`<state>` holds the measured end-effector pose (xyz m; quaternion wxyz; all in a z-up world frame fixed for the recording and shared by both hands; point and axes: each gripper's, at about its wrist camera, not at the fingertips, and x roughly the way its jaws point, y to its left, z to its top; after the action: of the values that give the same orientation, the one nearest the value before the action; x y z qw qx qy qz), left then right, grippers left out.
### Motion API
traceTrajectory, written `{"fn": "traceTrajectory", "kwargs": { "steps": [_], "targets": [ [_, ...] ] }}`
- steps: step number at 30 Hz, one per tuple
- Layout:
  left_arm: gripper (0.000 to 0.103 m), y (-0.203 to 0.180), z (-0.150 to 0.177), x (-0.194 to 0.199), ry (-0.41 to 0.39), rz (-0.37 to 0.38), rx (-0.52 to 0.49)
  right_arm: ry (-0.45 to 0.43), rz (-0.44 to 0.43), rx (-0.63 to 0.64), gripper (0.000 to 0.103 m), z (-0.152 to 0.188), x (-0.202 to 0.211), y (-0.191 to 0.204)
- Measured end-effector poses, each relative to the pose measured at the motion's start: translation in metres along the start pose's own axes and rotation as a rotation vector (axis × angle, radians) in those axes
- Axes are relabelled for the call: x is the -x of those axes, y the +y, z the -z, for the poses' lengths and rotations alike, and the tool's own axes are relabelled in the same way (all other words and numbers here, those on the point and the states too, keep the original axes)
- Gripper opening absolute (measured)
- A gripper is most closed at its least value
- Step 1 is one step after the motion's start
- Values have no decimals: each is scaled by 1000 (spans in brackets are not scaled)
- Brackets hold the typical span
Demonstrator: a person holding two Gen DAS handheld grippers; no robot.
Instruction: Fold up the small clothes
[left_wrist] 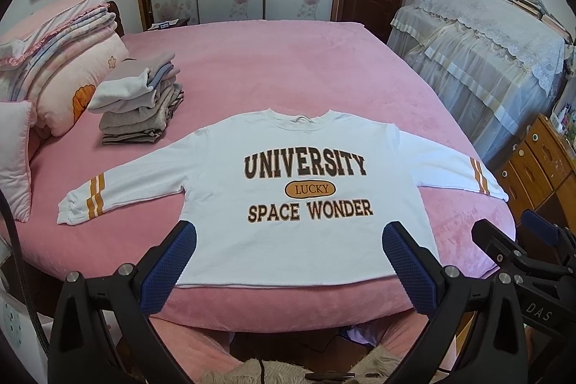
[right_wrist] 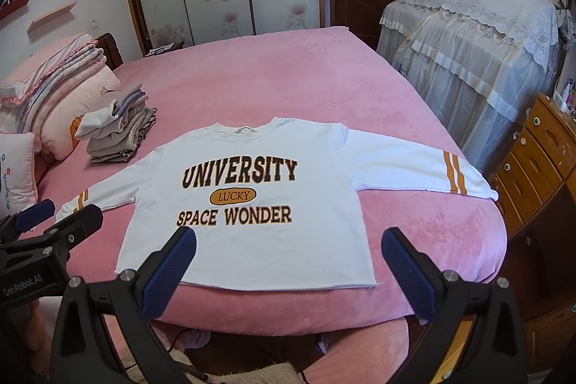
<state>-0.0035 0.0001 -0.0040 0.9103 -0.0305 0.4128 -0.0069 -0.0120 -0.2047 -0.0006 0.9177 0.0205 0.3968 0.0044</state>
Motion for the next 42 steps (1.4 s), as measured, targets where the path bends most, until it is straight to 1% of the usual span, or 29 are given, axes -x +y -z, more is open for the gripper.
{"fn": "traceTrajectory", "kwargs": {
  "steps": [9, 12, 15, 16, 24, 26, 28, 33, 37, 39, 42],
  "targets": [
    [103, 2, 1, -4, 14, -13, 5, 2, -1, -3, 103, 1, 0, 2],
    [103, 2, 1, -4, 19, -14, 6, 2, -3, -2, 103, -1, -1, -2],
    [103, 0, 2, -5, 22, -19, 2, 7, -9, -6, 103, 2, 0, 4],
    [103, 0, 2, -6, 23, -18, 1, 7, -11, -6, 103, 14, 2, 11],
    [103, -8, -1, -13, 45, -39, -16, 28, -48, -21, 103, 18, -6, 16],
    [103, -11, -2, -16, 51, -47, -22, 32, -63, -28, 103, 15, -7, 10],
    [103, -15, -4, -18, 51, -50, -28, 36, -80, -36, 103, 7, -11, -8],
    [103, -26, -11, -21, 33, -74, -47, 28, -94, -52, 101, 5, -15, -20],
    [103, -36, -20, -25, 19, -70, -54, 21, -93, -61, 100, 1, -17, -33],
    [103, -40, -25, -28, 13, -64, -55, 18, -84, -66, 100, -2, -19, -40],
    [103, -50, -33, -32, -9, -76, -57, 4, -62, -67, 99, -7, -21, -54]
  ]
}}
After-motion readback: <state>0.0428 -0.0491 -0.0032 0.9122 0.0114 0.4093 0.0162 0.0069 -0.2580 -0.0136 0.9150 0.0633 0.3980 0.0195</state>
